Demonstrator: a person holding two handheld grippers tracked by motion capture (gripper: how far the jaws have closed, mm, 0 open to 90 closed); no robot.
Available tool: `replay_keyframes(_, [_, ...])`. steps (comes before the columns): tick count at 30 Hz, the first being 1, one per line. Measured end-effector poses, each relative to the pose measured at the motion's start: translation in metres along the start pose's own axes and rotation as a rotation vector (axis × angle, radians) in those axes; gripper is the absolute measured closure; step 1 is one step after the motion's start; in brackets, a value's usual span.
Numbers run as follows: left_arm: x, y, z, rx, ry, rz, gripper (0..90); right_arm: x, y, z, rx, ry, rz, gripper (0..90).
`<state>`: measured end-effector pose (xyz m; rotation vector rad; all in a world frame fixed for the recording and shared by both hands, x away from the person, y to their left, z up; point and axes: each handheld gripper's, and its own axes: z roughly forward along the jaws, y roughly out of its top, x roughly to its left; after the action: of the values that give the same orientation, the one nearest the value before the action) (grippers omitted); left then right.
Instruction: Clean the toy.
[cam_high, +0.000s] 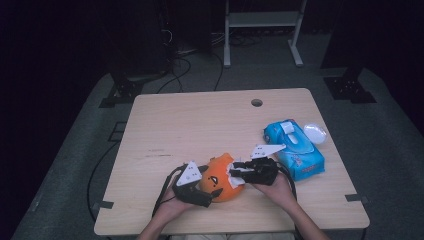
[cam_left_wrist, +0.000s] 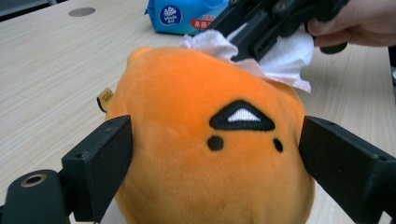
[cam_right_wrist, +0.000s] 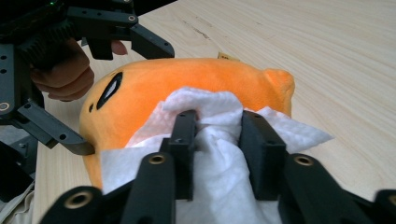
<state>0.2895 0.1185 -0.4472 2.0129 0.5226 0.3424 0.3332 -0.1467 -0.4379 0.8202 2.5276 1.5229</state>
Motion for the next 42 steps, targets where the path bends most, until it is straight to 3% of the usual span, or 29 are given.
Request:
replay_keyframes(13, [0.007, -0.003, 0.0, -0.003, -0.012, -0.021, 13.9, -0.006, -0.003, -0.02, -0.052, 0.013, 0.049, 75.2])
replay_keyframes(19, [0.012, -0.005, 0.0, -0.002, -0.015, -0.032, 14.3, -0.001, -0.004, -0.025, -0.066, 0.028, 0.048, 76.0])
replay_keyframes(25, [0.016, -0.006, 0.0, -0.009, -0.016, -0.048, 14.3, 0.024, 0.004, -0.02, -0.045, 0.048, -0.044, 76.2])
replay_keyframes(29, [0.016, -0.007, -0.002, -0.006, -0.019, -0.047, 14.3, 0.036, 0.006, -0.014, -0.014, -0.016, -0.13, 76.6])
replay_keyframes(33, [0.017, -0.006, -0.001, -0.005, -0.025, -0.049, 15.4, 0.028, 0.003, -0.017, -0.02, -0.081, -0.134, 77.4])
replay_keyframes(36, [0.017, -0.005, -0.001, -0.006, -0.028, -0.049, 16.8, 0.019, -0.001, -0.019, -0.015, -0.092, -0.11, 77.5])
replay_keyframes(42, [0.016, -0.006, 0.0, 0.002, -0.027, -0.038, 16.8, 0.026, -0.003, -0.015, -0.014, -0.109, -0.17, 75.8])
